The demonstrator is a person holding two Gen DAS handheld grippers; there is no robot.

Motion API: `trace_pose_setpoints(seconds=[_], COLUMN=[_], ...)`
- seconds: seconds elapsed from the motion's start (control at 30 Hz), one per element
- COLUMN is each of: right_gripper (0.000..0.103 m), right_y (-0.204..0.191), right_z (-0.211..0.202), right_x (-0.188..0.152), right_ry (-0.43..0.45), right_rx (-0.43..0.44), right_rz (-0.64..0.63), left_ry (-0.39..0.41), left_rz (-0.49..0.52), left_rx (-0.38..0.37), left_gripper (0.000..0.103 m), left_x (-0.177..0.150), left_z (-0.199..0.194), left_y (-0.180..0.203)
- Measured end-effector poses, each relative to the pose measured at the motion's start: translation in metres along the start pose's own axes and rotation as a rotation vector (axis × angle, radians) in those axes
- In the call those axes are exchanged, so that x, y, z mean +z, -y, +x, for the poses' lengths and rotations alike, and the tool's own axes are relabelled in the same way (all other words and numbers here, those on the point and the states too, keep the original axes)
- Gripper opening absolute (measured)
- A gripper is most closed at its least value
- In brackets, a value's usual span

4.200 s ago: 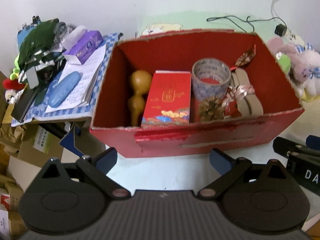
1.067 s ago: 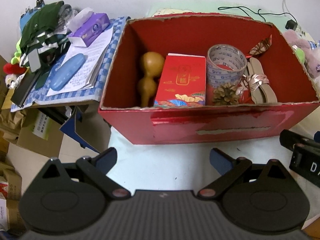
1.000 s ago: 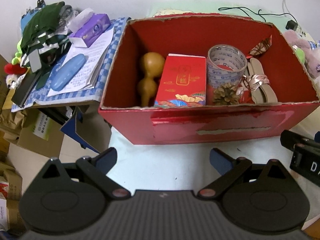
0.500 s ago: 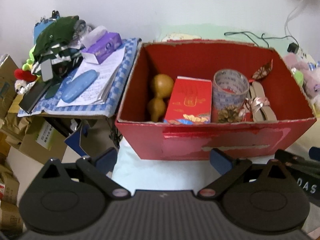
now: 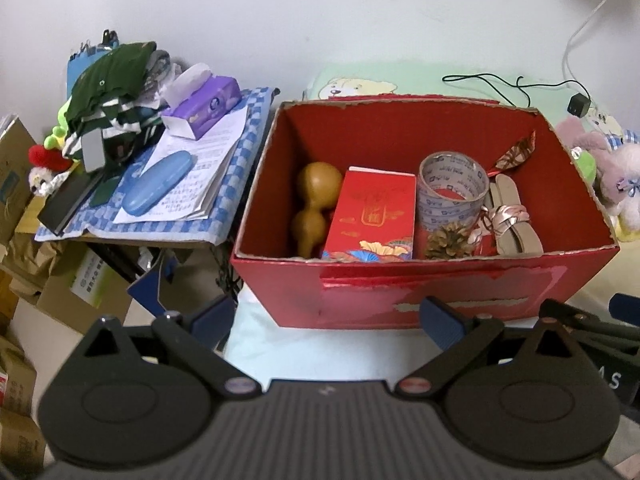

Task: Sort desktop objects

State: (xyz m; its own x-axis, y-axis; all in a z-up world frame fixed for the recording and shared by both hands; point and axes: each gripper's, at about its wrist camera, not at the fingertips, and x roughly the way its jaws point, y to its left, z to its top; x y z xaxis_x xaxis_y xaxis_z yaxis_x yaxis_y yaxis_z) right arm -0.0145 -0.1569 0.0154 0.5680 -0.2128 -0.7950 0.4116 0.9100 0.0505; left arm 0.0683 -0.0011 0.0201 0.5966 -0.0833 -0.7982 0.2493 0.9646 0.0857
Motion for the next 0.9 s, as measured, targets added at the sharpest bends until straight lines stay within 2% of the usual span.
trace_pose_setpoints(seconds=[0.33,0.9], right_gripper=[0.069,0.069], right_y=[-0.009,-0.019], right_z=[0.003,0.014], right_x=[0.001,0.005], right_ry=[-0.001,-0.007], right_rx=[0.016,0.031], right_rz=[-0.010,-0.003], left_ry=[-0.048,-0.085], left_rz=[-0.021,-0.012], left_rx=[-0.011,0.001], left_gripper=[0.100,0.100], left_x=[-0.002,-0.005], left_z=[0.010,0.023], left_y=[-0.010,-0.017])
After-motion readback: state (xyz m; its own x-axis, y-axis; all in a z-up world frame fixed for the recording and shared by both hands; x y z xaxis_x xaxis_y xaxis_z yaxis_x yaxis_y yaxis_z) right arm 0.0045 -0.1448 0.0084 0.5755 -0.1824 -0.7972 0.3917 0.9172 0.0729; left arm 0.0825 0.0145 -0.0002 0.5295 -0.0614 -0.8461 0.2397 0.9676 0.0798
